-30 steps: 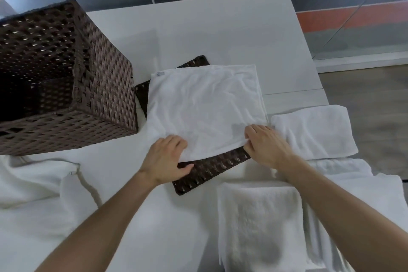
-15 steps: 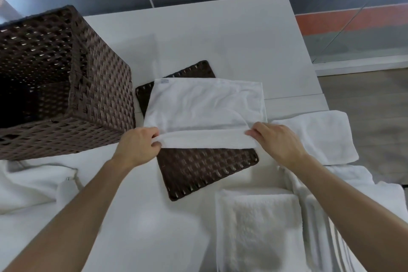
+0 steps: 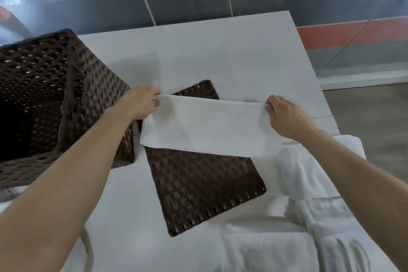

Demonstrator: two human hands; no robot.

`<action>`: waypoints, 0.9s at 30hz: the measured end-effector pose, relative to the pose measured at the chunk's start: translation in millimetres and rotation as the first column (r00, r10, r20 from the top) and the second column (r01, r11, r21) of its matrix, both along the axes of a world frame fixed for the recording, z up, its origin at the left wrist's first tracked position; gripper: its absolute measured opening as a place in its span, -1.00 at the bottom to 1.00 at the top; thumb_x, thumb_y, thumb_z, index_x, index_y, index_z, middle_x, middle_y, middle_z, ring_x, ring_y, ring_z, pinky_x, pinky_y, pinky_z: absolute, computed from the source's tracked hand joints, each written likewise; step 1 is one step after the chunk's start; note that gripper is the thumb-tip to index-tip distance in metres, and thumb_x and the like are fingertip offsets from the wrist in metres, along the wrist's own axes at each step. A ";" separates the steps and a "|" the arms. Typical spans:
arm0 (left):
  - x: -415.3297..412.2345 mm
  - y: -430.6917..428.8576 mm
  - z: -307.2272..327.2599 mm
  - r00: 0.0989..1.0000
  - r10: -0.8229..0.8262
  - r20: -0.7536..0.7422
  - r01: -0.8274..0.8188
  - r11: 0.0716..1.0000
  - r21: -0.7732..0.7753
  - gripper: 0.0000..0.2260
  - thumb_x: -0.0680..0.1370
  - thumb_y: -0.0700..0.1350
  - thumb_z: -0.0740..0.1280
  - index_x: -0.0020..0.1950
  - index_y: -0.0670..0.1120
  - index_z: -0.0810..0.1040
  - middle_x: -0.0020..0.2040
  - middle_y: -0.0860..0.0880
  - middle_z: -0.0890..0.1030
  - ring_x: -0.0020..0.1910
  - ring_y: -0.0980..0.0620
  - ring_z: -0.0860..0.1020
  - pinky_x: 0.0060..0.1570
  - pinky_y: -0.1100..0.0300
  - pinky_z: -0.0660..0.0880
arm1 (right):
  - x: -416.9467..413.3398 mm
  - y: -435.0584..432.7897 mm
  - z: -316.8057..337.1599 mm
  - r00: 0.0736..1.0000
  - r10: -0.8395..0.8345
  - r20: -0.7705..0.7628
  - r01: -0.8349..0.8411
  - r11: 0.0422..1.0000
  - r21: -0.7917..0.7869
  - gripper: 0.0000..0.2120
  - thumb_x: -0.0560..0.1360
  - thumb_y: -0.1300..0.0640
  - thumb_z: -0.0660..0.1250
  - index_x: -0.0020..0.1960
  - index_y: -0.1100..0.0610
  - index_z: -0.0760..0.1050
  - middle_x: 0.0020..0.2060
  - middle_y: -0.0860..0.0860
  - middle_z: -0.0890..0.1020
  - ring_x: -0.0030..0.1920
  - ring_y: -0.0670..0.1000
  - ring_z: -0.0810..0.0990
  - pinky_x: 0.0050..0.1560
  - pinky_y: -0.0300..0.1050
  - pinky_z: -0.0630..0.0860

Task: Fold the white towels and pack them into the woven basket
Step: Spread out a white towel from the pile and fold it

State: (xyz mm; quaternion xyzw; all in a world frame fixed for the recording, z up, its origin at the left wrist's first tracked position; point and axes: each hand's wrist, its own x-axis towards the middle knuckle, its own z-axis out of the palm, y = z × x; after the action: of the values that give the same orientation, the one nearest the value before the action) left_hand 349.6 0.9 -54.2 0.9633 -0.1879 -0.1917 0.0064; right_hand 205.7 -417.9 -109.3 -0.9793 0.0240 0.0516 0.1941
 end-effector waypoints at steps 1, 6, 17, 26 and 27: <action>7.5 -2.9 -4.7 1.000 -0.009 0.000 0.009 1.000 0.015 -0.90 0.71 -0.13 0.32 0.12 -0.13 0.58 0.02 -0.13 0.61 0.06 -0.23 0.58 -0.04 -0.01 0.45 | 7.1 -1.3 -4.4 1.000 -0.013 -0.006 0.013 1.000 -0.010 -0.84 0.73 0.10 0.15 0.09 0.14 0.46 0.01 0.09 0.60 -0.08 0.23 0.57 -0.07 0.07 0.48; 31.1 -7.7 -40.0 0.998 0.032 -0.048 -0.025 0.989 0.144 -0.86 0.65 -0.05 0.38 0.19 0.00 0.63 0.19 -0.14 0.66 0.17 -0.24 0.61 0.12 -0.05 0.57 | 35.5 -3.9 -28.9 0.997 -0.061 -0.047 0.058 0.996 -0.063 -0.81 0.70 0.06 0.27 0.07 0.16 0.56 -0.06 0.07 0.58 -0.05 0.22 0.60 -0.07 0.06 0.53; 36.6 -44.0 -65.7 0.972 0.031 -0.232 -0.025 0.999 0.029 -0.51 0.43 -0.07 0.54 0.35 0.01 0.58 0.28 -0.03 0.59 0.29 -0.11 0.56 0.26 0.00 0.55 | 71.3 42.1 -33.4 0.927 0.082 -0.366 -0.103 0.994 -0.037 -0.21 0.37 -0.25 0.48 0.52 -0.02 0.38 0.35 -0.03 0.52 0.46 0.11 0.33 0.37 0.14 0.30; 27.9 -36.2 -60.6 0.986 -0.009 -0.167 0.012 1.000 0.019 -0.81 0.46 -0.05 0.49 -0.01 0.07 0.53 0.03 -0.01 0.62 0.01 -0.10 0.55 -0.10 0.07 0.45 | 80.6 41.8 -16.0 0.866 0.087 -0.492 -0.108 0.994 -0.013 -0.73 0.42 -0.04 0.52 0.07 -0.05 0.57 -0.03 -0.06 0.58 0.08 0.11 0.57 0.04 0.00 0.53; 27.2 -31.3 -59.4 0.986 -0.020 -0.168 0.024 1.000 0.020 -0.79 0.48 -0.08 0.48 0.04 0.05 0.52 0.05 -0.02 0.63 0.01 -0.10 0.55 -0.12 0.07 0.42 | 76.9 39.6 -13.2 0.870 0.084 -0.486 -0.109 0.994 -0.022 -0.74 0.45 0.00 0.48 0.11 -0.02 0.58 -0.02 -0.04 0.60 0.06 0.12 0.58 0.00 0.00 0.55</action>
State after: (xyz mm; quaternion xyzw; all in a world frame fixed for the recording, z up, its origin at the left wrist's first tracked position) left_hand 376.8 -30.4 -113.6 0.9416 -0.1951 -0.2742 0.0094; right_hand 282.6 -378.4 -122.4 -0.9397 0.0241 0.3037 0.1553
